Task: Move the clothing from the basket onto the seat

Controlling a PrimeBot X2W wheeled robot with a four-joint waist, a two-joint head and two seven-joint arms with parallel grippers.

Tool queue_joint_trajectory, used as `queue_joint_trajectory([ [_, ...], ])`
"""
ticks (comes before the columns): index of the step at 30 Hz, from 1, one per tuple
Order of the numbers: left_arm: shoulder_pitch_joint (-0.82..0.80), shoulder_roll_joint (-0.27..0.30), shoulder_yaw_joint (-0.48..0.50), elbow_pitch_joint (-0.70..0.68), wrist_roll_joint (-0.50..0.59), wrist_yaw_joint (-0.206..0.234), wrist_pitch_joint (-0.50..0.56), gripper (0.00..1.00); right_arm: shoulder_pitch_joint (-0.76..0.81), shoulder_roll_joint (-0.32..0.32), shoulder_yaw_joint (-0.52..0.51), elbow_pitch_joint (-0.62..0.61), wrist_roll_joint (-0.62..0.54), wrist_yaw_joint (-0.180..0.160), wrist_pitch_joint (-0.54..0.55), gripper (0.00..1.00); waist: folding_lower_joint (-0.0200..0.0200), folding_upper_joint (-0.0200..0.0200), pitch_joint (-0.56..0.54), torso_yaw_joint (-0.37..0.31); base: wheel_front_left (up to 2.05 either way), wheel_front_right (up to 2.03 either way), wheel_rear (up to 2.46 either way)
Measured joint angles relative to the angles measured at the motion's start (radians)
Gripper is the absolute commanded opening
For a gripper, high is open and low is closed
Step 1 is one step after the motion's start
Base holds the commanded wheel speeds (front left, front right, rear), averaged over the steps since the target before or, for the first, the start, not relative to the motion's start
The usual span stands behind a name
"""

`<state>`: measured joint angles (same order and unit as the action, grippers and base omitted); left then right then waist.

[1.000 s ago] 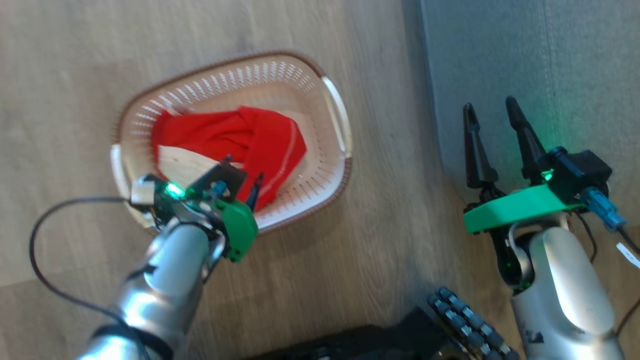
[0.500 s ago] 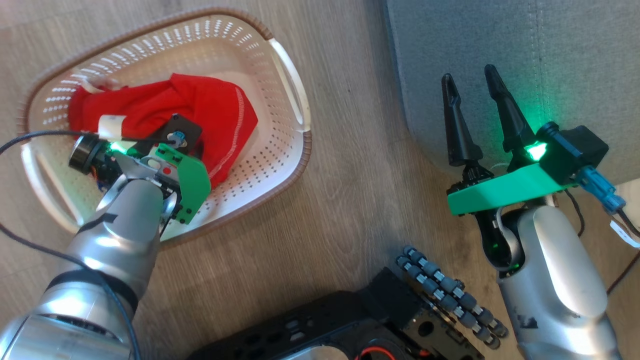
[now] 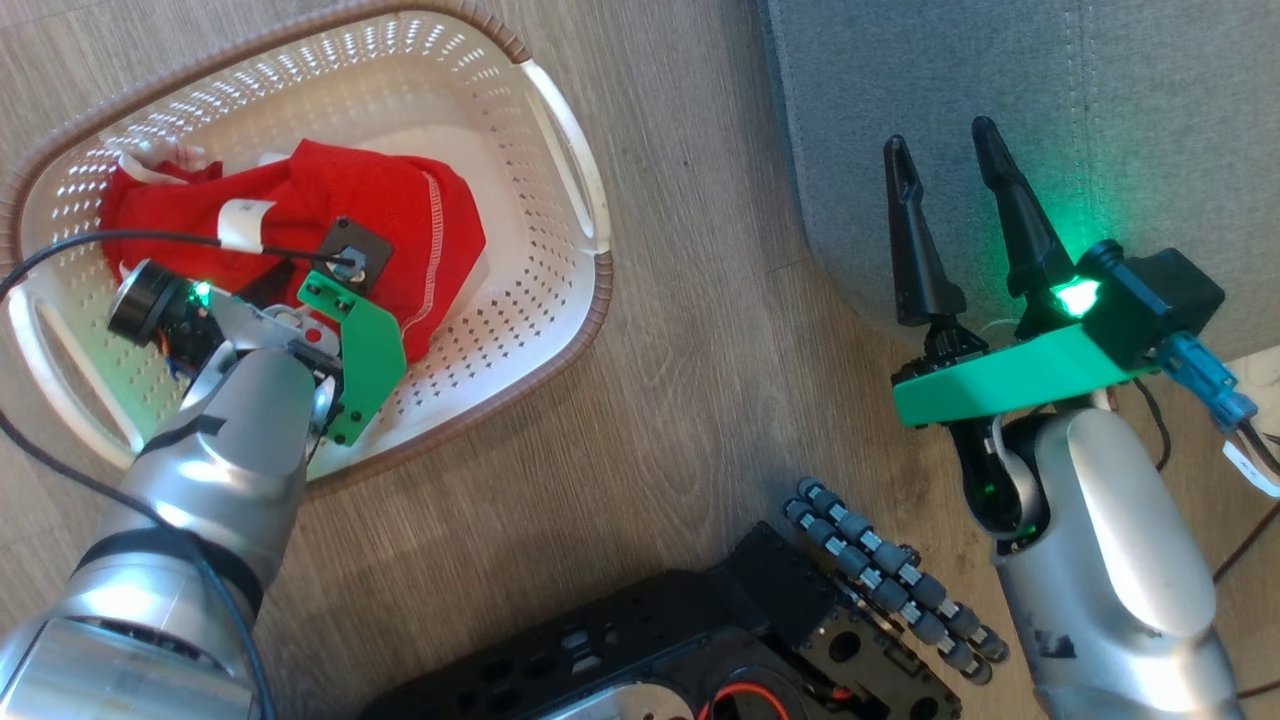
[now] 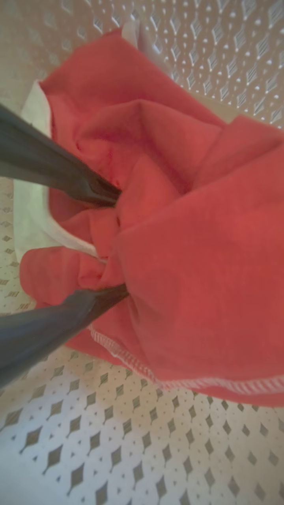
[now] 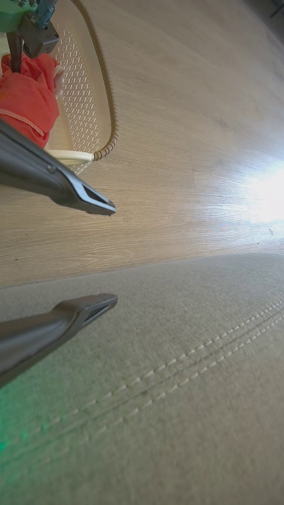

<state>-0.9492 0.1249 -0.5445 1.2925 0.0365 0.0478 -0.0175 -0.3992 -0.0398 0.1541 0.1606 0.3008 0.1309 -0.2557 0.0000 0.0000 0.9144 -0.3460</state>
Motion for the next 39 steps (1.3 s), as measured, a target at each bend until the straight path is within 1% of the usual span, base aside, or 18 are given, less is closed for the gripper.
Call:
queue_joint_trajectory([
  [4, 0.000, 0.000, -0.007, 0.000, 0.000, -0.004, 0.010, 1.00, 0.000, 0.000, 0.000, 0.000, 0.000, 0.000, -0.001, 1.00, 0.0000, 0.0000, 0.000, 0.000, 0.00, 0.00, 0.00],
  [5, -0.001, 0.000, -0.007, 0.000, -0.001, -0.011, 0.019, 0.95, 0.000, 0.000, 0.000, 0.000, 0.000, 0.000, -0.001, 1.00, 0.0000, 0.0000, -0.001, 0.001, 0.00, 0.00, 0.00],
  [6, -0.001, 0.000, -0.006, 0.001, -0.011, -0.024, 0.031, 0.00, 0.000, 0.000, 0.000, 0.001, 0.000, 0.000, -0.001, 1.00, 0.0000, 0.0000, -0.002, 0.003, 0.00, 0.00, 0.00],
  [10, -0.001, 0.000, -0.007, 0.003, -0.019, -0.029, 0.035, 0.00, 0.000, 0.000, -0.001, 0.003, 0.000, 0.000, -0.001, 1.00, 0.0000, 0.0000, -0.006, 0.005, 0.00, 0.00, 0.00],
  [15, 0.002, 0.000, -0.010, 0.005, -0.027, -0.045, 0.031, 0.00, -0.002, 0.000, 0.000, 0.013, 0.000, 0.000, -0.001, 1.00, 0.0000, 0.0000, -0.024, 0.005, 0.00, 0.00, 0.00],
  [22, 0.022, 0.000, -0.005, 0.007, -0.065, -0.043, -0.030, 0.00, -0.022, 0.000, 0.003, 0.042, -0.003, 0.000, -0.001, 1.00, 0.0000, 0.0000, -0.079, 0.005, 0.00, 0.00, 0.00],
  [25, 0.053, -0.015, 0.000, 0.007, -0.085, -0.034, -0.056, 0.00, -0.027, -0.001, -0.009, 0.056, -0.023, 0.000, -0.001, 1.00, 0.0000, 0.0000, -0.120, 0.015, 0.00, 0.00, 0.00],
  [28, 0.097, -0.040, 0.014, 0.008, -0.117, -0.036, -0.072, 0.00, -0.023, -0.001, -0.019, 0.077, -0.039, 0.000, -0.001, 1.00, 0.0000, 0.0000, -0.169, 0.031, 0.00, 0.00, 0.00],
  [31, 0.136, -0.063, 0.020, 0.009, -0.137, -0.036, -0.114, 0.00, -0.018, -0.001, -0.022, 0.094, -0.057, 0.000, -0.001, 1.00, 0.0000, 0.0000, -0.224, 0.050, 0.00, 0.00, 0.00],
  [36, 0.173, -0.078, 0.028, 0.003, -0.182, -0.037, -0.189, 0.00, 0.002, -0.002, -0.044, 0.124, -0.093, 0.000, -0.001, 1.00, 0.0000, 0.0001, -0.320, 0.085, 0.00, 0.00, 0.00],
  [39, 0.201, -0.083, 0.033, -0.024, -0.217, -0.038, -0.217, 0.00, 0.026, -0.002, -0.050, 0.140, -0.099, 0.000, -0.001, 1.00, 0.0000, 0.0001, -0.377, 0.107, 0.00, 0.00, 0.00],
])
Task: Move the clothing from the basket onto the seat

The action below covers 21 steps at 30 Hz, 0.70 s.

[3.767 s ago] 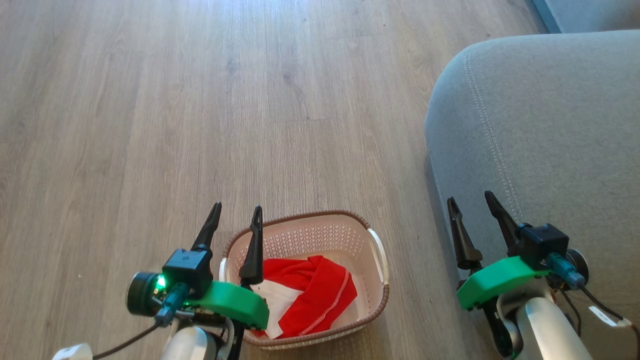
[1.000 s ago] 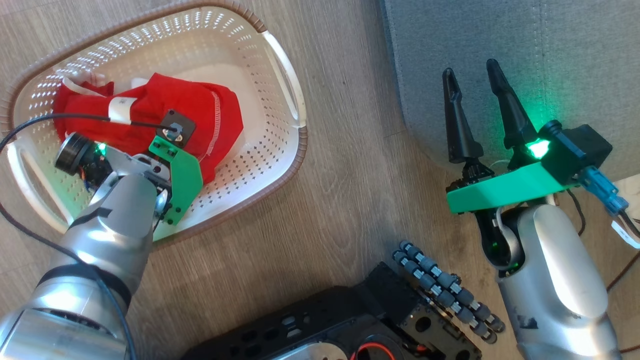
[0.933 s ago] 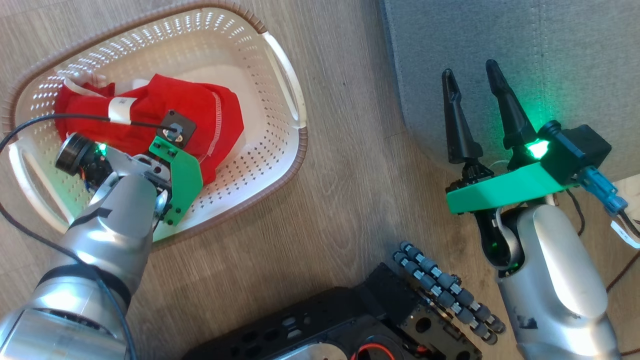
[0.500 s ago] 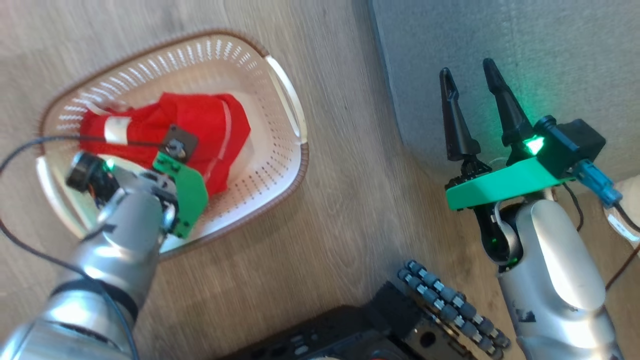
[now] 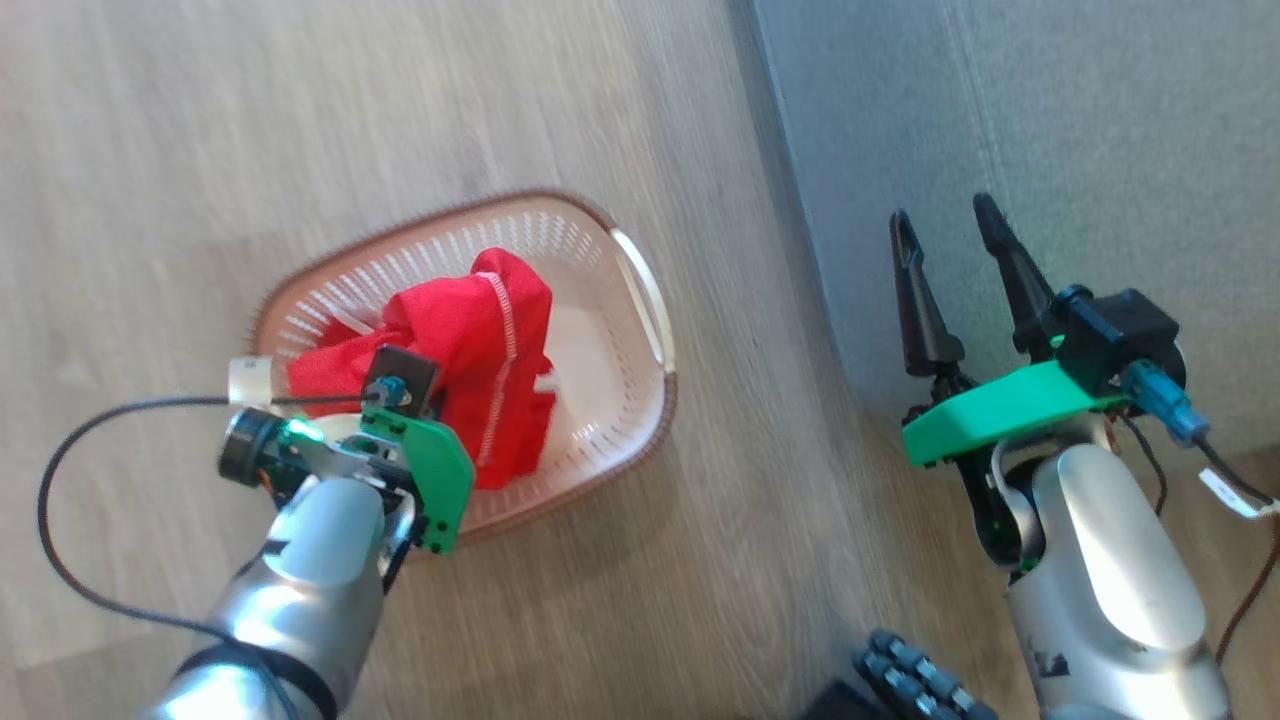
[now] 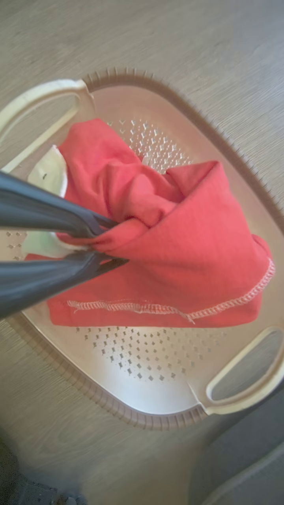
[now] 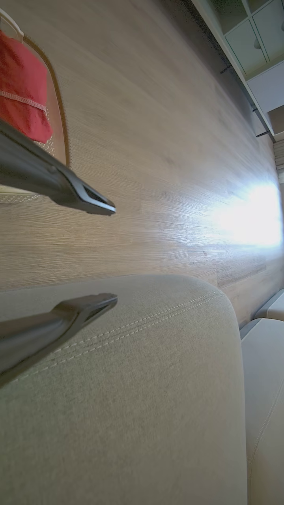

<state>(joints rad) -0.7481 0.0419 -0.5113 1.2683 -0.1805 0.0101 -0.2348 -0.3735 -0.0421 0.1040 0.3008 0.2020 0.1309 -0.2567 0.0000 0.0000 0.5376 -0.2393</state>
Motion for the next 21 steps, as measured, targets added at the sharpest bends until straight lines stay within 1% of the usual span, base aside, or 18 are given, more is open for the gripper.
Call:
queue_joint_trajectory([
  [4, 0.051, -0.001, -0.002, -0.096, -0.054, -0.006, -0.013, 0.00, 0.021, 0.000, -0.012, 0.019, -0.011, 0.000, 0.000, 1.00, 0.0000, 0.0000, -0.074, 0.029, 0.00, 0.00, 0.00],
  [8, 0.095, -0.003, 0.011, -0.264, -0.068, 0.027, -0.013, 0.00, 0.048, -0.001, -0.026, 0.034, -0.023, 0.000, 0.000, 1.00, 0.0000, 0.0000, -0.141, 0.060, 0.00, 0.00, 0.00],
  [12, 0.144, -0.004, 0.063, -0.433, -0.064, 0.047, -0.013, 0.00, 0.079, -0.001, -0.028, 0.045, -0.028, 0.000, 0.000, 1.00, 0.0000, 0.0000, -0.204, 0.088, 0.00, 0.00, 0.00],
  [16, 0.213, -0.002, 0.114, -0.593, -0.032, 0.049, -0.013, 0.00, 0.105, -0.001, -0.030, 0.058, -0.028, 0.000, 0.000, 1.00, -0.0001, 0.0000, -0.263, 0.110, 0.00, 0.00, 0.00],
  [17, 0.231, -0.002, 0.132, -0.635, -0.025, 0.055, -0.013, 0.00, 0.111, -0.002, -0.030, 0.060, -0.028, 0.000, 0.000, 1.00, -0.0001, 0.0000, -0.276, 0.114, 0.00, 0.00, 0.00],
  [21, 0.294, -0.002, 0.202, -0.789, -0.009, 0.054, -0.013, 0.00, 0.134, -0.002, -0.025, 0.064, -0.028, 0.000, 0.000, 1.00, -0.0001, 0.0000, -0.329, 0.127, 0.00, 0.00, 0.00],
])
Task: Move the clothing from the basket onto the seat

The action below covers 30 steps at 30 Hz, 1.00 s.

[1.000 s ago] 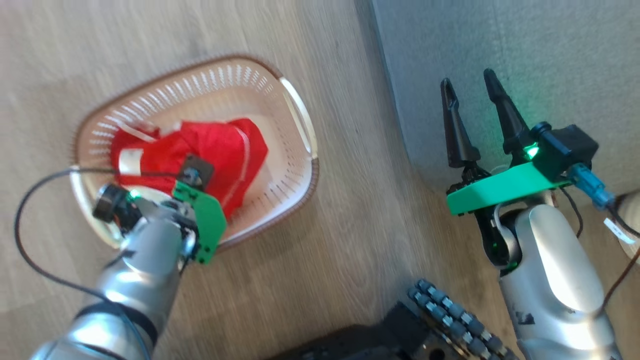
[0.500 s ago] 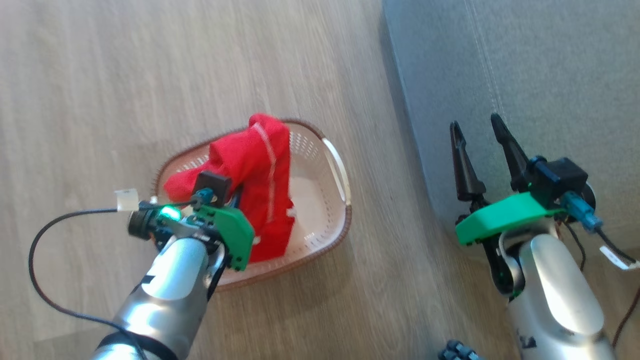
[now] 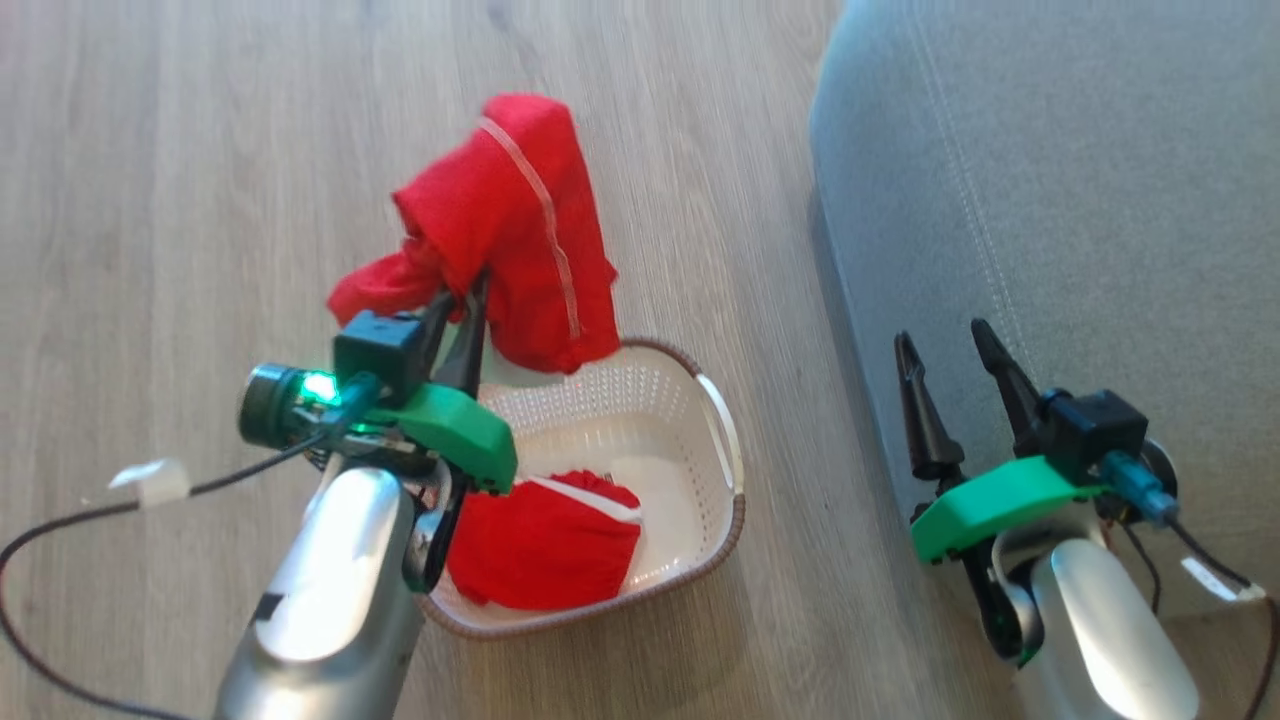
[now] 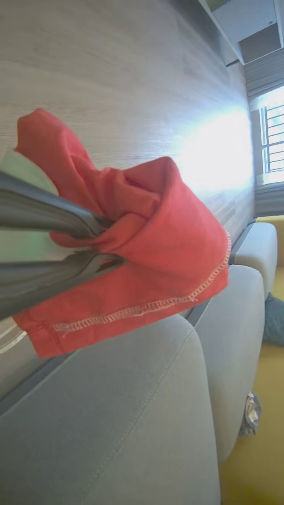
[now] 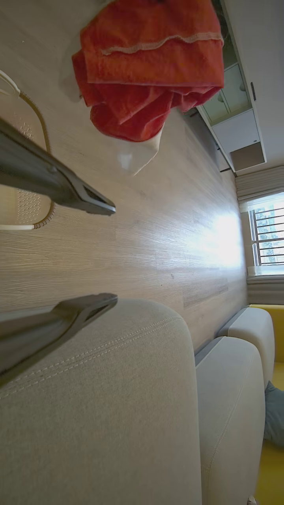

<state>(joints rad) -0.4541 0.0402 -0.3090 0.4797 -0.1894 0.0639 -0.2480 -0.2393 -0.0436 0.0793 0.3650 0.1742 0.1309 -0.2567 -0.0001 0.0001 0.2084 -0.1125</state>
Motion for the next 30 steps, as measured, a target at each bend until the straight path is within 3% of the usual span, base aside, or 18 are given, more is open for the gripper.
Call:
queue_joint_trajectory([
  [6, 0.061, 0.000, 0.063, -0.196, 0.017, -0.027, -0.001, 0.00, 0.037, -0.001, 0.030, -0.001, 0.003, 0.000, 0.000, 1.00, 0.0000, 0.0000, -0.051, 0.011, 0.00, 0.00, 0.00],
  [9, 0.095, 0.000, 0.107, -0.366, 0.023, -0.045, -0.001, 0.00, 0.072, -0.001, 0.038, -0.024, 0.003, 0.000, 0.000, 1.00, 0.0000, 0.0000, -0.082, 0.020, 0.00, 0.00, 0.00],
  [18, 0.130, -0.001, 0.112, -0.656, -0.017, -0.070, -0.004, 0.00, 0.111, -0.001, 0.086, -0.076, 0.002, 0.000, 0.000, 1.00, 0.0000, 0.0000, -0.119, 0.026, 0.00, 0.00, 0.00],
  [25, 0.156, 0.000, 0.017, -0.706, 0.026, -0.124, -0.009, 0.00, 0.114, -0.001, 0.112, -0.127, 0.002, 0.000, 0.000, 1.00, 0.0000, 0.0000, -0.126, 0.023, 0.00, 0.00, 0.00],
  [30, 0.190, 0.001, -0.041, -0.695, 0.018, -0.132, -0.009, 0.00, 0.146, -0.026, 0.140, -0.148, -0.004, 0.000, 0.000, 1.00, 0.0000, 0.0000, -0.128, 0.034, 0.00, 0.00, 0.00],
])
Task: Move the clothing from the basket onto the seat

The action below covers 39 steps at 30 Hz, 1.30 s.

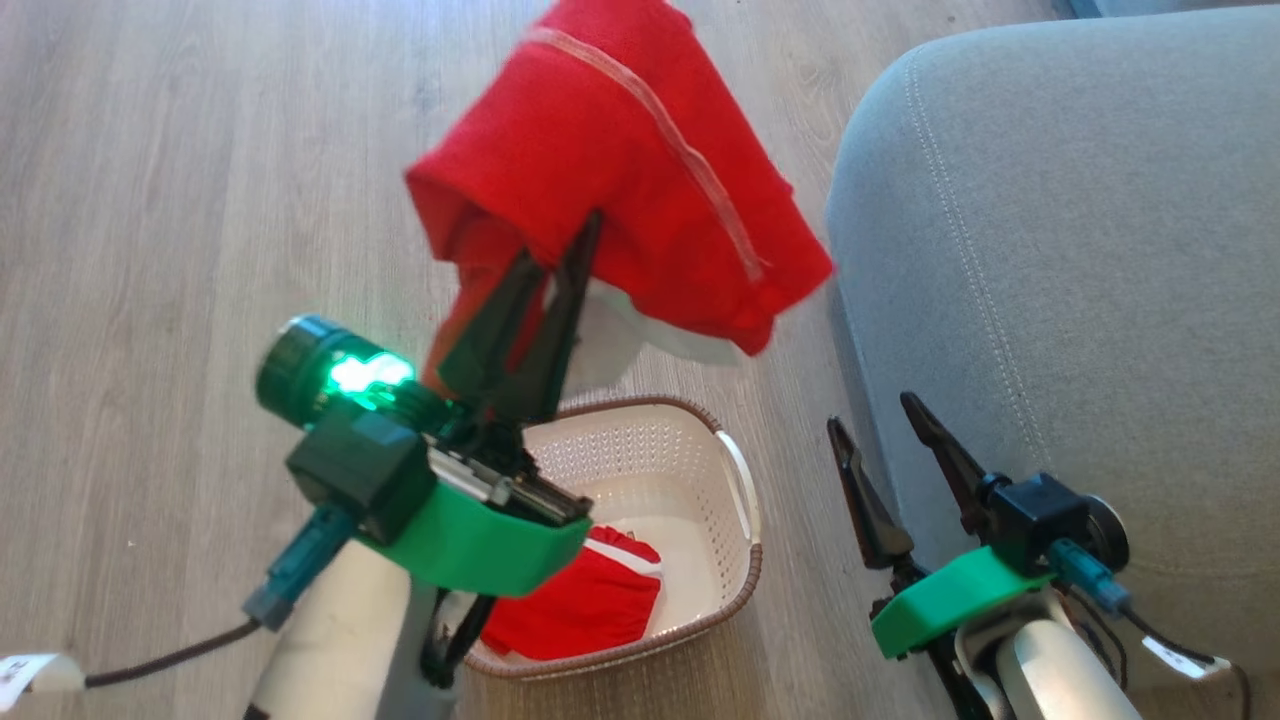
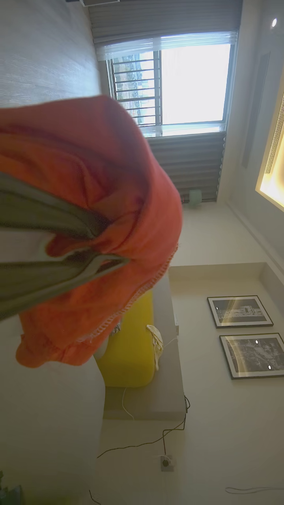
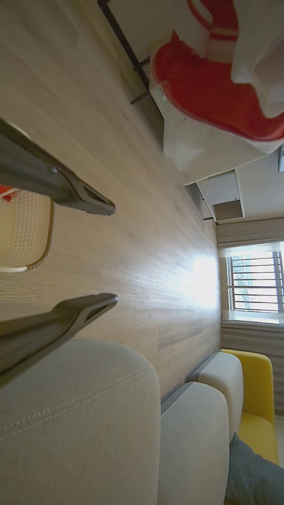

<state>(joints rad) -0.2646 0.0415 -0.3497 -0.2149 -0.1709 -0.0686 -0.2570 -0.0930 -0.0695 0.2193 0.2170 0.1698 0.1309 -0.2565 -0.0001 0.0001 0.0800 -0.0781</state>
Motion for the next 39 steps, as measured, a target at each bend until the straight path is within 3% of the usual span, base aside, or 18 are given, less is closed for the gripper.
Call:
queue_joint_trajectory([
  [17, 0.003, 0.001, -0.049, 0.007, -0.003, -0.013, 0.000, 0.00, 0.013, -0.020, 0.013, -0.054, 0.000, 0.000, 0.000, 1.00, 0.0000, 0.0000, 0.006, 0.015, 0.00, 0.00, 0.00],
  [29, 0.003, 0.001, -0.040, 0.076, 0.024, -0.007, 0.000, 0.00, 0.000, -0.115, 0.184, -0.254, 0.032, 0.000, 0.000, 1.00, 0.0000, 0.0000, 0.026, 0.006, 0.00, 0.00, 0.00],
  [39, 0.002, 0.001, -0.079, 0.142, 0.076, -0.019, 0.000, 0.00, -0.004, -0.131, 0.199, -0.294, -0.051, 0.000, 0.000, 1.00, 0.0000, 0.0000, 0.026, 0.008, 0.00, 0.00, 0.00],
])
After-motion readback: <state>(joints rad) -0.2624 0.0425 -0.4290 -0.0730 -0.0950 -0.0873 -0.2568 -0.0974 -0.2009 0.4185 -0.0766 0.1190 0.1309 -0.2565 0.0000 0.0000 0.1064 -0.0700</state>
